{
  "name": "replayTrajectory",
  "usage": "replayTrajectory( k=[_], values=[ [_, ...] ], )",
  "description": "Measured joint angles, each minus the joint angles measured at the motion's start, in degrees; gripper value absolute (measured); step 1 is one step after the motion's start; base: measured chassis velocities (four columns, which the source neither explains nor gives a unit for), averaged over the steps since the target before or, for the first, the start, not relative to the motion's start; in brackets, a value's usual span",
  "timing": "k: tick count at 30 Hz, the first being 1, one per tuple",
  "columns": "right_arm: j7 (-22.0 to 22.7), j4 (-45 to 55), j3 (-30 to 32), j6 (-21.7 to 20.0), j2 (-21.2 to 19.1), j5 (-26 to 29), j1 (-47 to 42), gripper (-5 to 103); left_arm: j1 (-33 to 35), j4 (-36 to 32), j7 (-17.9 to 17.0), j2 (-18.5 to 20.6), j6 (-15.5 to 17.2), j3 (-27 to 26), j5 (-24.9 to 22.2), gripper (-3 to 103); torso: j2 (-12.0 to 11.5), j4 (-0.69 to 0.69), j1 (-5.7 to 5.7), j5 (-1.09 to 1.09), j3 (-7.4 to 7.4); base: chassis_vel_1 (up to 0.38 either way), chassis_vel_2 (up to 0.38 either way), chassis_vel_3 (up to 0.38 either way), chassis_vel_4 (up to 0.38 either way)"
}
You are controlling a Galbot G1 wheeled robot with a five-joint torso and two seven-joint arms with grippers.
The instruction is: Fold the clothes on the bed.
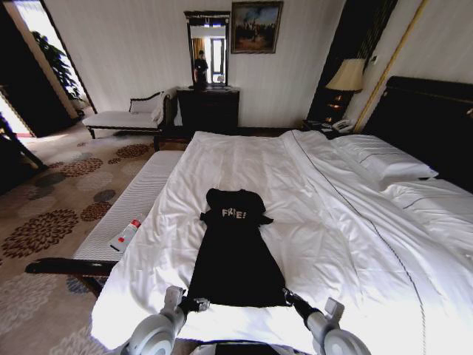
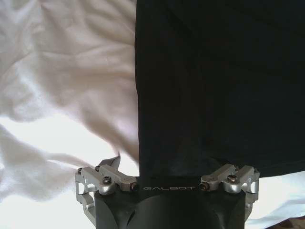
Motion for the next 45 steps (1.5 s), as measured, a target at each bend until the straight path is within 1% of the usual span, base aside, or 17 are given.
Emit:
replayTrajectory(
  k=[3, 5, 8, 11, 13, 14, 17, 18, 19, 22, 24, 27, 29, 31, 33, 41, 45],
  values=[
    [0.01, 0.0, 0.2, -0.08, 0.08, 0.75, -0.05, 0, -6.83, 4.13, -1.63, -0.45, 1.28, 5.31, 0.16, 100, 0.0, -0.01, 0.0, 0.01, 0.0, 0.0, 0.0, 0.0, 0.0],
    [0.01, 0.0, 0.2, -0.09, 0.09, 0.8, -0.05, 0, -7.19, 4.35, -1.67, -0.53, 1.4, 5.59, 0.2, 100, 0.0, -0.01, 0.0, 0.01, 0.0, 0.0, 0.0, 0.0, 0.0],
    [0.07, 0.2, 0.21, -0.21, 0.27, 1.26, -0.08, 0, -11.69, 7.81, -2.71, -2.37, 2.91, 9.35, 0.64, 100, 0.0, 0.0, 0.0, 0.01, 0.0, 0.0, 0.0, 0.0, 0.0],
    [0.11, 0.51, 0.33, -0.32, 0.26, 1.57, -0.25, 0, -12.47, 8.51, -3.49, -2.47, 3.56, 10.63, 0.56, 100, 0.0, -0.01, 0.0, 0.02, -0.01, 0.0, 0.0, 0.0, 0.0],
    [0.19, 0.83, 0.81, -0.47, 0.13, 2.12, -0.36, 0, -11.98, 7.91, -4.09, -0.96, 3.72, 11.12, -0.1, 100, 0.01, -0.04, 0.0, -0.03, -0.01, 0.0, 0.0, 0.0, 0.0],
    [0.19, 0.83, 0.81, -0.47, 0.13, 2.12, -0.36, 0, -11.98, 7.91, -4.09, -0.96, 3.72, 11.12, -0.1, 100, 0.01, -0.04, 0.0, -0.03, -0.01, 0.0, 0.0, 0.0, 0.0],
    [0.32, 0.91, 1.4, -0.63, -0.19, 3.08, -0.26, 0, -10.32, 6.3, -4.29, 2.55, 3.85, 9.36, -1.32, 100, 0.0, -0.04, 0.0, -0.04, 0.0, 0.0, 0.0, 0.0, 0.0],
    [0.37, 0.91, 1.61, -0.67, -0.39, 3.5, -0.13, 0, -8.99, 5.13, -4.55, 5.06, 4.04, 7.13, -2.38, 100, 0.0, 0.0, 0.0, -0.02, 0.0, 0.0, 0.0, 0.0, 0.0],
    [0.37, 0.91, 1.61, -0.67, -0.39, 3.5, -0.13, 0, -8.99, 5.13, -4.55, 5.06, 4.04, 7.13, -2.38, 100, 0.0, 0.0, 0.0, -0.02, 0.0, 0.0, 0.0, 0.0, 0.0],
    [0.4, 0.55, 1.6, -0.72, -0.46, 3.93, 0.37, 0, -6.14, 2.24, -4.68, 9.89, 3.88, 1.72, -4.6, 100, 0.0, 0.0, 0.0, -0.01, 0.0, 0.0, 0.0, 0.0, 0.0],
    [0.43, 0.51, 1.52, -0.72, -0.43, 3.94, 0.44, 0, -5.58, 1.89, -4.69, 10.4, 3.84, 0.77, -4.84, 100, 0.0, 0.0, 0.0, -0.01, 0.0, 0.0, 0.0, 0.0, 0.0],
    [0.56, 0.44, 0.83, -0.72, 0.05, 3.87, 0.6, 0, -2.5, 0.71, -3.99, 12.4, 3.47, -3.68, -5.45, 100, 0.0, 0.01, 0.0, 0.0, 0.0, 0.0, 0.0, 0.0, 0.0],
    [0.57, 0.44, 0.75, -0.73, 0.1, 3.85, 0.6, 0, -2.22, 0.71, -3.85, 12.62, 3.36, -4.07, -5.45, 100, 0.0, 0.0, 0.0, 0.0, 0.0, 0.0, 0.0, 0.0, 0.0],
    [0.6, 0.48, 0.67, -0.73, 0.26, 3.79, 0.5, 0, -0.52, 1.14, -2.85, 13.11, 3.15, -6.32, -5.07, 100, 0.0, 0.0, 0.0, 0.0, 0.0, 0.0, 0.0, 0.0, 0.0],
    [0.6, 0.59, 0.75, -0.73, 0.26, 3.78, 0.38, 0, -0.02, 1.57, -2.54, 13.16, 3.05, -7.16, -4.92, 100, 0.0, 0.0, 0.0, -0.01, 0.0, 0.0, 0.0, 0.0, 0.0],
    [0.58, 1.03, 1.48, -0.73, 0.13, 3.9, -0.03, 0, 0.21, 2.61, -2.07, 12.29, 2.51, -7.51, -4.05, 100, 0.0, -0.01, 0.0, 0.0, 0.0, 0.0, 0.0, 0.0, 0.0],
    [0.53, 1.19, 1.67, -0.72, 0.13, 3.92, -0.27, 0, 0.5, 0.84, -1.56, 11.72, 1.49, -7.37, -4.05, 100, 0.0, 0.0, 0.0, -0.01, 0.0, 0.0, 0.0, 0.0, 0.0]
  ],
)
